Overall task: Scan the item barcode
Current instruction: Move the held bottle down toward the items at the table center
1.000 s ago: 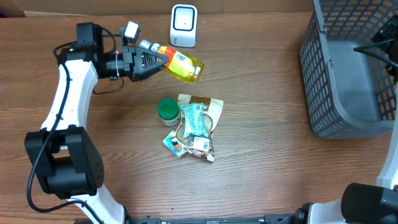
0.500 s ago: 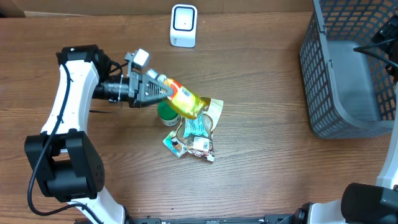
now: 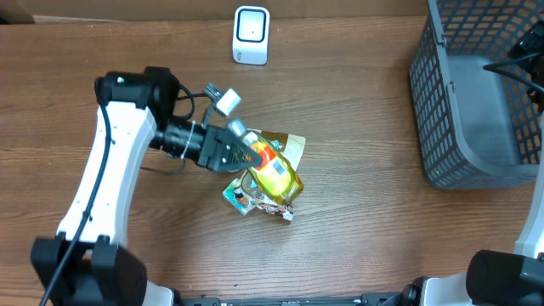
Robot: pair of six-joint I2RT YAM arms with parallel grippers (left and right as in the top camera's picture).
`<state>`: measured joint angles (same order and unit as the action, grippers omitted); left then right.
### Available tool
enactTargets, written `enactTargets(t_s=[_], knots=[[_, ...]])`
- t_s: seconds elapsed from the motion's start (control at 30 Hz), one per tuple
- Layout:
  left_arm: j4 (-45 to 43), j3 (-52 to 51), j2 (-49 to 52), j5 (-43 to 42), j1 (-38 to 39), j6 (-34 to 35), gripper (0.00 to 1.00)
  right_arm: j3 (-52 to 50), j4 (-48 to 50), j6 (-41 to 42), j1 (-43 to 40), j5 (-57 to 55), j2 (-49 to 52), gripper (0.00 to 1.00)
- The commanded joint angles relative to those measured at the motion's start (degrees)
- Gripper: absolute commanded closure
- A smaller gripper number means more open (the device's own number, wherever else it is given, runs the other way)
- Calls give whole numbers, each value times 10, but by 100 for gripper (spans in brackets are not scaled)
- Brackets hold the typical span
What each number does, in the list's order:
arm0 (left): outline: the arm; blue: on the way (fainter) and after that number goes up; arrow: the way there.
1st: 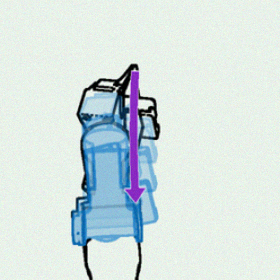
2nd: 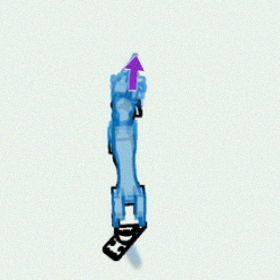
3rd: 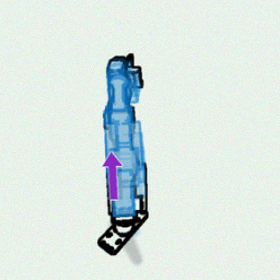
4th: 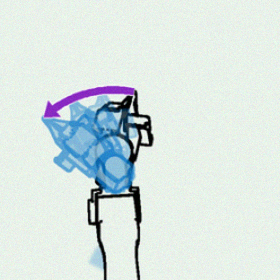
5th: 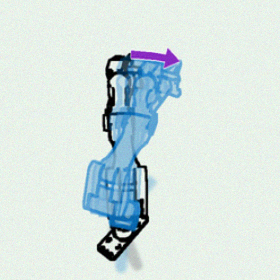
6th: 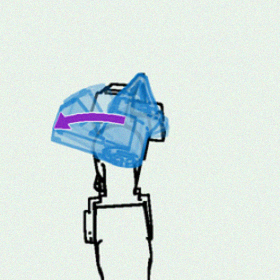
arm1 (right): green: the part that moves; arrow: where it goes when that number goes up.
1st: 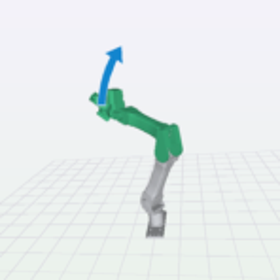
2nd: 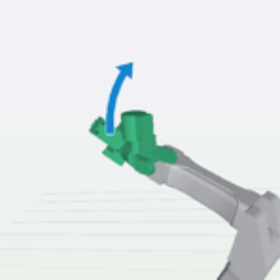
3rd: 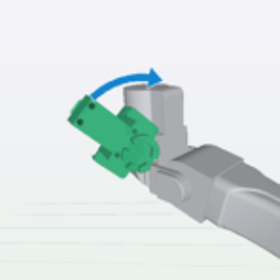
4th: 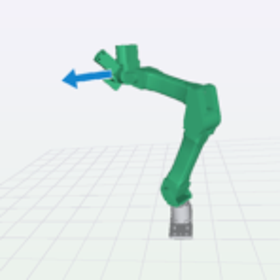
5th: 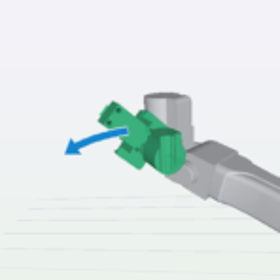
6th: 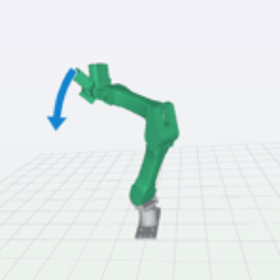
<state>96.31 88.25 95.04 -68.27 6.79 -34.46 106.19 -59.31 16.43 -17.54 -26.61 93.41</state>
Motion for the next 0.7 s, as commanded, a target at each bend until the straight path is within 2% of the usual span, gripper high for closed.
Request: enactTargets(t_s=[0.0,0.5,0.67], knots=[[5,-21,-33,-23,21,5,96,3,2,-2,0,-8,-1,0],[4,-33,-52,-23,27,25,96,3,2,-2,0,-8,-1,0],[-41,-33,-52,4,27,31,95,3,2,-2,0,-8,-1,0]])
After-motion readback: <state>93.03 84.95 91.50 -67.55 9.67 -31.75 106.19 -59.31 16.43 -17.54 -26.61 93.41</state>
